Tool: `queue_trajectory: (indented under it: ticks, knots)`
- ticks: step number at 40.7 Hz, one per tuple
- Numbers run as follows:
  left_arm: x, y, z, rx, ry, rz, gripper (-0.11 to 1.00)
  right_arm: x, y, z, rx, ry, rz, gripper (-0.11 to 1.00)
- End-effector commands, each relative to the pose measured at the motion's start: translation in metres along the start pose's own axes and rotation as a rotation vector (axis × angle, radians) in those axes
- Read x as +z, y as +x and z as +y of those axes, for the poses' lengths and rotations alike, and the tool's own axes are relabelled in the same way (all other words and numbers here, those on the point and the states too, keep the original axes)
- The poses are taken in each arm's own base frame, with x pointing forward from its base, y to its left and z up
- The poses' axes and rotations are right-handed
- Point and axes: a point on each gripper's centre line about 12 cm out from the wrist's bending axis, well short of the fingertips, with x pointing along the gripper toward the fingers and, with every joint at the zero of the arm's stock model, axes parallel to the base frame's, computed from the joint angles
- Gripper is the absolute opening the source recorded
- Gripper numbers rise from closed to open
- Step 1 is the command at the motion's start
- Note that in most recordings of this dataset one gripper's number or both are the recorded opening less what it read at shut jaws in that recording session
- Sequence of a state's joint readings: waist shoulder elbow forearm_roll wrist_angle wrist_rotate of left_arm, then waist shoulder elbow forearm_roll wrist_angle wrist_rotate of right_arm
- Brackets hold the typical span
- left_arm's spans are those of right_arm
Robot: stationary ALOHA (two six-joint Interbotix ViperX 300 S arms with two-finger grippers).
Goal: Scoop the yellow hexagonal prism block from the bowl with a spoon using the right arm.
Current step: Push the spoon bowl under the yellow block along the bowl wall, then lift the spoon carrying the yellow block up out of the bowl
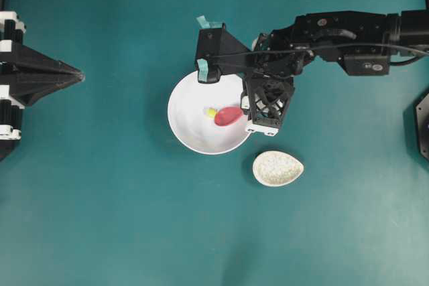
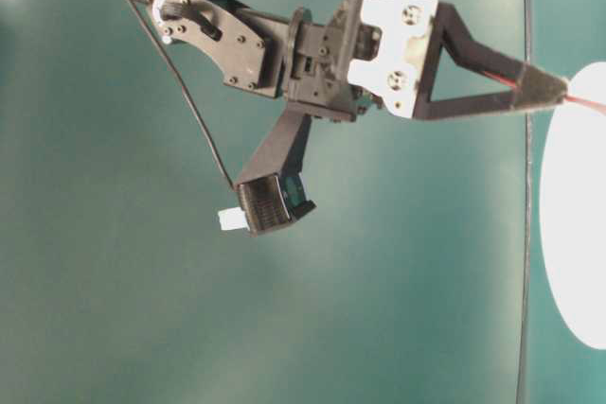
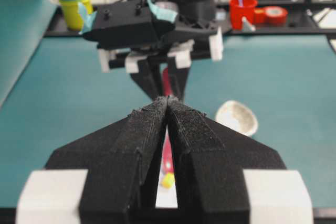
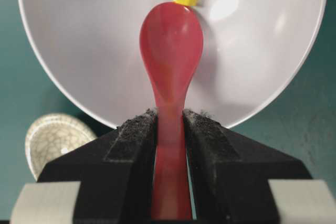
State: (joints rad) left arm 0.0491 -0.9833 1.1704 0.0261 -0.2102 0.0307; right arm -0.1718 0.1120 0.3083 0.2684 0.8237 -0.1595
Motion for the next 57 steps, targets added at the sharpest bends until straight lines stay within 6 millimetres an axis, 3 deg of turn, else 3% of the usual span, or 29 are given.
queue_trajectory:
  ticks: [1,29,57]
  knots:
    - [0.012,0.002,0.001,0.004,-0.003,-0.035,0.08,0.011,-0.009,-0.001,-0.005,-0.006,-0.053,0.24]
    - [0.014,0.002,0.001,0.004,-0.003,-0.038,0.08,0.034,-0.010,-0.009,-0.047,-0.013,-0.212,0.24]
    - [0.015,0.002,0.001,0.004,-0.004,-0.041,0.08,0.026,-0.007,0.004,-0.044,-0.025,-0.282,0.24]
